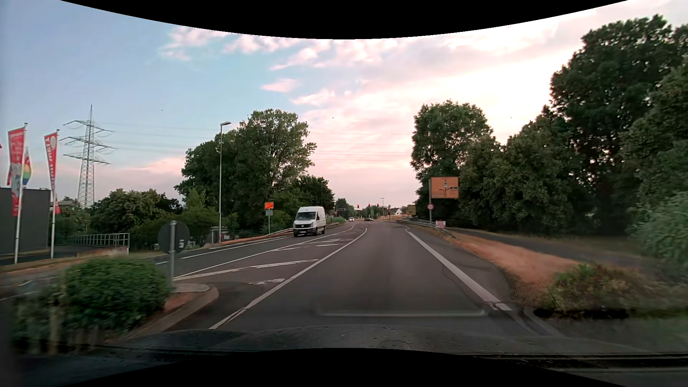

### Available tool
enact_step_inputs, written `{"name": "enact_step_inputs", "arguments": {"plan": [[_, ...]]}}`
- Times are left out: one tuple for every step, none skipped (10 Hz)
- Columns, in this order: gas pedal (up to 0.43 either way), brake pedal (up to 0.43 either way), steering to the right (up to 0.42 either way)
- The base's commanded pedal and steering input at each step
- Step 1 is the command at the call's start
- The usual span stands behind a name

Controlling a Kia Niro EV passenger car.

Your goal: Follow the waypoints while adhering to traffic rules and regulations

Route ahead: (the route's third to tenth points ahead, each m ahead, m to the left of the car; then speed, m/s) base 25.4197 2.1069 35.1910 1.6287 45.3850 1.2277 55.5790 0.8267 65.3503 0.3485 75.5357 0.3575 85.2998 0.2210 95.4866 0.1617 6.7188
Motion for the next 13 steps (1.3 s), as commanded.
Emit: {"name": "enact_step_inputs", "arguments": {"plan": [[0.197, 0.000, 0.103], [0.197, 0.000, 0.086], [0.197, 0.000, 0.065], [0.197, 0.000, 0.050], [0.197, 0.000, 0.032], [0.197, 0.000, 0.017], [0.197, 0.000, 0.005], [0.197, 0.000, -0.002], [0.197, 0.000, -0.005], [0.197, 0.000, -0.006], [0.197, 0.000, -0.005], [0.197, 0.000, -0.005], [0.197, 0.000, -0.005]]}}
